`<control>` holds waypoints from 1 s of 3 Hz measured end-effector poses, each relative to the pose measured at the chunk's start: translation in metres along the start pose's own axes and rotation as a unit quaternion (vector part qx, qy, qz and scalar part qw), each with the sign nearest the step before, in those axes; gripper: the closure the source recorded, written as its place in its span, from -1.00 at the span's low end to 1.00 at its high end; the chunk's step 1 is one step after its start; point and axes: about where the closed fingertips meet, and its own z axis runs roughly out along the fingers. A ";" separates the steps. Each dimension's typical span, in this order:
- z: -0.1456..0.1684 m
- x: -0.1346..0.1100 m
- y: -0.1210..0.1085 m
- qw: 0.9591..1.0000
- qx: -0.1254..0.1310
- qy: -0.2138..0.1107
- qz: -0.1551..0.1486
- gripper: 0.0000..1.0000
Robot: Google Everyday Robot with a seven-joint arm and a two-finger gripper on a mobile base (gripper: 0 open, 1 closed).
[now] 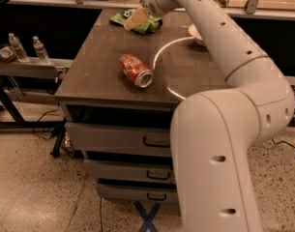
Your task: Pick green rice chip bag
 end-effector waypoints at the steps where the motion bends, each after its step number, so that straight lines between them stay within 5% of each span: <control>1: 0.032 0.011 -0.013 0.998 0.033 0.018 0.041 -1.00; 3: 0.067 0.046 -0.032 0.992 0.066 0.042 0.102 -1.00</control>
Offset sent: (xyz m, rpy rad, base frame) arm 0.0878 -0.0254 -0.0564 0.0610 0.0903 -0.3060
